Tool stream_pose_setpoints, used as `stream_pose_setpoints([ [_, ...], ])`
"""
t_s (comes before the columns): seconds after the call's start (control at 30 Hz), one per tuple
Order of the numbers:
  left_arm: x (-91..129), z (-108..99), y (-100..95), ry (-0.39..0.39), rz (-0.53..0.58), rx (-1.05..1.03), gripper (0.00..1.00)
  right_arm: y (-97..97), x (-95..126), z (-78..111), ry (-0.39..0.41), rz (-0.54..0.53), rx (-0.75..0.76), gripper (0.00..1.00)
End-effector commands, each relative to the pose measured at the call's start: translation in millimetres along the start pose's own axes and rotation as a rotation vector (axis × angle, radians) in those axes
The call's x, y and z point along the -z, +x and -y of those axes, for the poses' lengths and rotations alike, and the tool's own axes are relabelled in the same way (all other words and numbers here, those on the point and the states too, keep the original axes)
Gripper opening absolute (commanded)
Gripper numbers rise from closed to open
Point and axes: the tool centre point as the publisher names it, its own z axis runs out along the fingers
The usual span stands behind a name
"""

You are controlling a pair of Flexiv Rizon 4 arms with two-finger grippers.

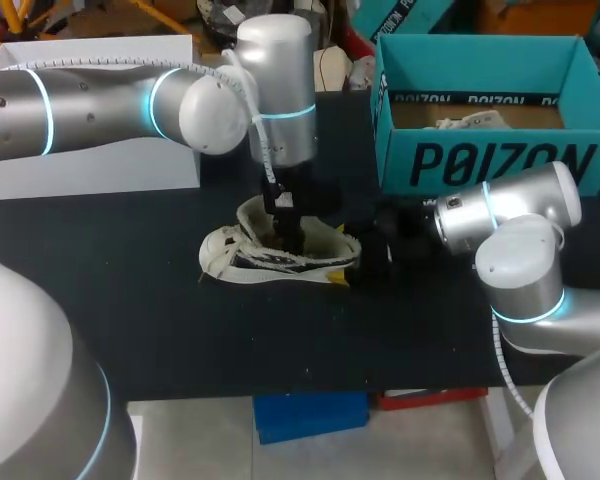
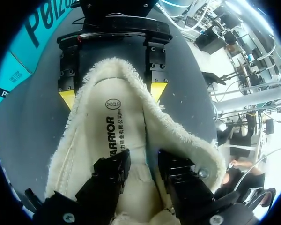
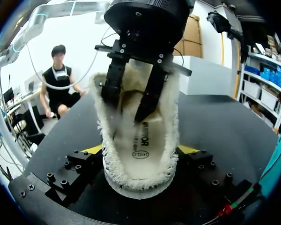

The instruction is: Take the shoe out of the shoebox, open the shoe tongue, remove and reinsert the insole, then place the shoe into the shoebox

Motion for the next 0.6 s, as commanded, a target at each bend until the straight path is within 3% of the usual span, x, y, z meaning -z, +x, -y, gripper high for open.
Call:
stream_pose_setpoints([
  [0.03, -7.0, 1.2, 7.0, -0.066, 0.090, 0.029, 0.35, -1.8, -0.5, 2.8, 0.001, 0.001, -0.002, 0.00],
  [0.3, -8.0, -6.4, 0.0, -0.144, 0.244, 0.067, 0.36, -1.8, -0.5, 2.8, 0.001, 0.001, -0.002, 0.00],
  [0.6, -21.8, -11.3, -2.8, -0.290, 0.463, 0.108, 0.35, -1.8, -0.5, 2.8, 0.001, 0.001, -0.002, 0.00],
])
